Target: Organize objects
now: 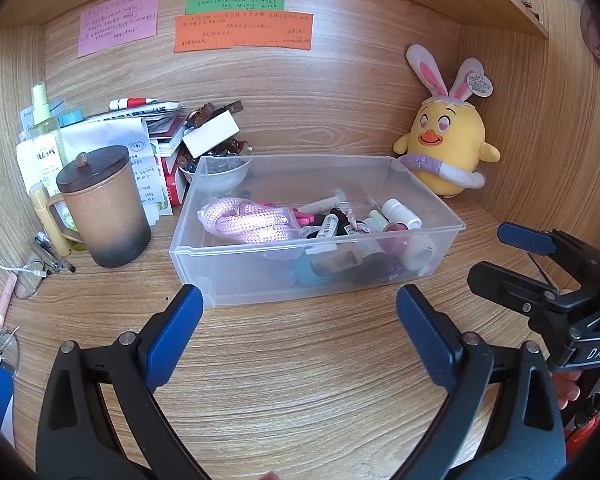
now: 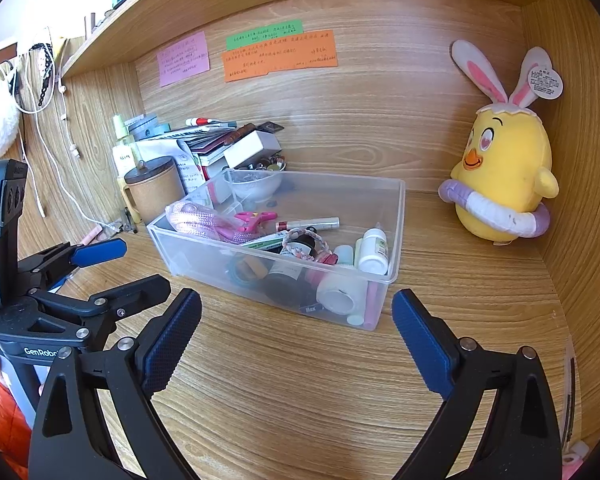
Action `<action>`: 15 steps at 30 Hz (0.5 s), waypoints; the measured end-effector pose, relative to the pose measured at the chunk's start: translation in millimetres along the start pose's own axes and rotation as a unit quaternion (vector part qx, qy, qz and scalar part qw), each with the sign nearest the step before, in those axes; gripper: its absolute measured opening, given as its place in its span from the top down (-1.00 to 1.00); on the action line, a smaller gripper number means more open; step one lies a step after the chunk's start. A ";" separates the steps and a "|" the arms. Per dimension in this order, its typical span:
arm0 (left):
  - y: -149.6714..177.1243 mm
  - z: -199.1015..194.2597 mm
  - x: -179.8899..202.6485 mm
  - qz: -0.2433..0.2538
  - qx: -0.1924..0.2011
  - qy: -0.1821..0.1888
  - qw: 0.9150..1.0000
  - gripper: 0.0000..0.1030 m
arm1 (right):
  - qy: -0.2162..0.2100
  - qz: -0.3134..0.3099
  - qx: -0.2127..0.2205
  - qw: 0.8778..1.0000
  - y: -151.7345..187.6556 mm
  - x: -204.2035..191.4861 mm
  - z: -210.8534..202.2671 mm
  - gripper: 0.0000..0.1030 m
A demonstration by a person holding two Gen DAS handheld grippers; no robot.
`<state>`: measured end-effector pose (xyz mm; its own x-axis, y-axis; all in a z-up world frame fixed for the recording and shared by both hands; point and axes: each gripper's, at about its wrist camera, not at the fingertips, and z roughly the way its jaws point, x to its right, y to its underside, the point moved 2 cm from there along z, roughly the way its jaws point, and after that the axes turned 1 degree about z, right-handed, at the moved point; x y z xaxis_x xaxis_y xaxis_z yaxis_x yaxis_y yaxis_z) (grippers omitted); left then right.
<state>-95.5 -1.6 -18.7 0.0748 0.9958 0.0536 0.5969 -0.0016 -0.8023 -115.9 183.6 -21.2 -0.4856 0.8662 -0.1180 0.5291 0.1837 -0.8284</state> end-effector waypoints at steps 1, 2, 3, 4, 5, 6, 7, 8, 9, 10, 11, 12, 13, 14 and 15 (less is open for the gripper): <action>0.2 0.5 -0.3 -0.002 -0.001 0.000 1.000 -0.91 | 0.000 0.000 0.000 1.000 -0.1 0.4 0.0 -0.86; 0.6 0.4 -0.6 -0.002 -0.002 0.000 1.000 -0.91 | 0.000 0.001 0.000 1.000 0.3 0.4 0.2 -0.86; 1.1 0.6 -0.6 -0.003 -0.003 0.001 1.000 -0.91 | 0.000 0.001 -0.001 1.000 0.3 0.4 0.5 -0.86; 1.5 0.7 -0.3 -0.002 -0.004 0.002 1.000 -0.91 | 0.000 0.002 -0.001 1.000 1.0 -0.2 0.4 -0.86; 2.1 0.6 -0.3 -0.002 -0.004 0.003 1.000 -0.91 | -0.001 0.002 -0.002 1.000 0.6 1.0 1.0 -0.86; 2.1 0.7 0.3 0.000 -0.004 0.004 1.000 -0.91 | -0.001 0.003 -0.003 1.000 0.7 1.0 1.3 -0.86; 2.3 0.5 1.4 0.002 -0.004 0.005 1.000 -0.91 | -0.001 0.003 -0.003 1.000 0.9 0.8 1.5 -0.86; 2.4 0.3 2.0 0.004 -0.004 0.006 1.000 -0.91 | -0.001 0.004 -0.003 1.000 0.7 0.9 1.9 -0.86; 2.5 -0.4 3.3 0.007 -0.002 0.007 1.000 -0.91 | 0.000 0.005 -0.004 1.000 0.6 0.5 2.1 -0.86; 2.4 -1.3 3.9 0.008 0.001 0.006 1.000 -0.91 | 0.000 0.006 -0.004 1.000 0.5 0.5 2.4 -0.86; 2.4 -2.3 4.7 0.010 0.003 0.005 1.000 -0.91 | 0.000 0.006 -0.004 1.000 0.4 0.8 2.5 -0.86; 2.3 -3.3 5.2 0.012 0.005 0.005 1.000 -0.91 | -0.001 0.007 -0.005 1.000 0.5 1.1 2.7 -0.86; 2.1 -4.0 5.7 0.013 0.007 0.005 1.000 -0.91 | -0.001 0.008 -0.005 1.000 0.7 1.4 2.7 -0.86; 1.8 -4.6 6.0 0.014 0.008 0.005 1.000 -0.91 | -0.001 0.008 -0.005 1.000 0.8 1.9 2.7 -0.86; 1.8 -4.9 5.9 0.015 0.008 0.006 1.000 -0.91 | 0.000 0.008 -0.005 1.000 0.7 2.2 2.8 -0.86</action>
